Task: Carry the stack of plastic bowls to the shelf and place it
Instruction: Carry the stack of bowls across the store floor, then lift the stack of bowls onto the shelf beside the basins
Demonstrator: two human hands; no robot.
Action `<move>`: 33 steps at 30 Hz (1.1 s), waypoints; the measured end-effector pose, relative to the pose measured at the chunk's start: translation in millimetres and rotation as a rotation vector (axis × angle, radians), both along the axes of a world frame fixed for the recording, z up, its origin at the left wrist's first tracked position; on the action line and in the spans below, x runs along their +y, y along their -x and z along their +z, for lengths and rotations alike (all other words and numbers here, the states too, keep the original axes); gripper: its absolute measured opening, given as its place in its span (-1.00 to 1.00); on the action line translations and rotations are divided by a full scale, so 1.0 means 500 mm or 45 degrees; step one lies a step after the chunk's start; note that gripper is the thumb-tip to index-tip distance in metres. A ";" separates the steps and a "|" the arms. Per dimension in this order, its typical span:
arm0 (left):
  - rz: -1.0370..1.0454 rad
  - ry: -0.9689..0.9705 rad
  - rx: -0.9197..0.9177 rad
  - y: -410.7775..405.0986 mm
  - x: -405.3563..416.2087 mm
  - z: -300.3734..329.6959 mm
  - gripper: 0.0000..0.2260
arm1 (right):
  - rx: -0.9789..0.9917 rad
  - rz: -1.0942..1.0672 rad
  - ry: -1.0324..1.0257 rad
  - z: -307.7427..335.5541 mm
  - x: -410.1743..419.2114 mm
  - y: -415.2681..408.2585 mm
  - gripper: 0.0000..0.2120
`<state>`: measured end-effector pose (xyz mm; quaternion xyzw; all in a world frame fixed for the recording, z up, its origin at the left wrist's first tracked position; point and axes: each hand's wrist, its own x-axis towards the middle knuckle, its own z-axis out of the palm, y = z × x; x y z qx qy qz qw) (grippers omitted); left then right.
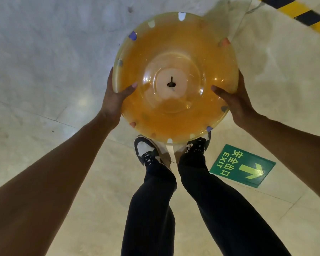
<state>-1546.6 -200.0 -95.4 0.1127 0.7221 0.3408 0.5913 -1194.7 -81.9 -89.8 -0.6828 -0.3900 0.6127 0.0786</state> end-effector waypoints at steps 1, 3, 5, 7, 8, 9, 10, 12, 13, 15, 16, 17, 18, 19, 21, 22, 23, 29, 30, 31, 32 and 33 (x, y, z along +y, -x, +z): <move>0.011 -0.001 -0.006 0.000 -0.001 -0.007 -0.19 | 0.008 -0.028 0.027 -0.010 -0.001 -0.002 -0.15; 0.002 0.006 -0.010 0.000 -0.005 -0.013 -0.22 | 0.044 -0.069 0.070 -0.019 -0.003 -0.003 -0.19; -0.027 0.000 -0.015 0.000 -0.007 -0.009 -0.26 | 0.075 -0.083 0.076 -0.014 -0.005 -0.001 -0.15; -0.028 -0.003 -0.012 -0.005 -0.008 0.011 -0.27 | 0.073 -0.103 0.070 0.007 -0.009 -0.007 -0.16; -0.032 -0.008 -0.014 -0.006 -0.006 0.028 -0.27 | 0.064 -0.107 0.065 0.026 -0.011 -0.009 -0.17; -0.042 -0.011 -0.017 -0.007 -0.003 0.053 -0.26 | 0.051 -0.107 0.058 0.050 -0.013 -0.012 -0.17; -0.056 -0.017 -0.018 -0.008 0.001 0.082 -0.27 | 0.041 -0.106 0.046 0.080 -0.014 -0.015 -0.16; -0.101 -0.041 -0.023 -0.013 0.014 0.160 -0.29 | 0.048 -0.117 0.028 0.157 -0.011 -0.024 -0.13; -0.121 -0.058 -0.022 -0.017 0.021 0.210 -0.29 | 0.064 -0.137 0.022 0.207 -0.009 -0.026 -0.14; -0.143 -0.097 -0.005 -0.026 0.038 0.327 -0.27 | 0.100 -0.178 0.007 0.324 -0.002 -0.030 -0.17; -0.144 -0.119 0.010 -0.031 0.050 0.394 -0.26 | 0.104 -0.192 -0.009 0.388 0.003 -0.032 -0.18; -0.140 -0.144 0.029 -0.036 0.062 0.464 -0.25 | 0.101 -0.206 -0.032 0.457 0.009 -0.033 -0.17; -0.142 -0.173 0.044 -0.041 0.075 0.536 -0.23 | 0.093 -0.226 -0.063 0.529 0.016 -0.036 -0.15; -0.149 -0.206 0.060 -0.046 0.088 0.611 -0.21 | 0.098 -0.248 -0.097 0.603 0.025 -0.039 -0.15; -0.148 -0.273 0.087 -0.054 0.114 0.762 -0.17 | 0.134 -0.293 -0.168 0.754 0.042 -0.045 -0.21; -0.135 -0.308 0.097 -0.060 0.126 0.836 -0.17 | 0.153 -0.315 -0.212 0.828 0.050 -0.049 -0.23; -0.118 -0.353 0.107 -0.065 0.137 0.906 -0.20 | 0.167 -0.340 -0.267 0.899 0.057 -0.054 -0.24; -0.088 -0.625 0.083 -0.095 0.195 1.270 -0.31 | 0.321 -0.500 -0.531 1.266 0.082 -0.082 -0.20; -0.102 -0.663 0.081 -0.102 0.203 1.322 -0.31 | 0.355 -0.523 -0.566 1.317 0.076 -0.089 -0.23; -0.110 -0.698 0.076 -0.108 0.208 1.374 -0.30 | 0.384 -0.546 -0.601 1.365 0.068 -0.096 -0.29; -0.115 -0.721 0.072 -0.113 0.210 1.422 -0.30 | 0.410 -0.568 -0.629 1.411 0.056 -0.103 -0.35; -0.123 -0.744 0.067 -0.117 0.209 1.467 -0.29 | 0.426 -0.584 -0.661 1.452 0.043 -0.108 -0.38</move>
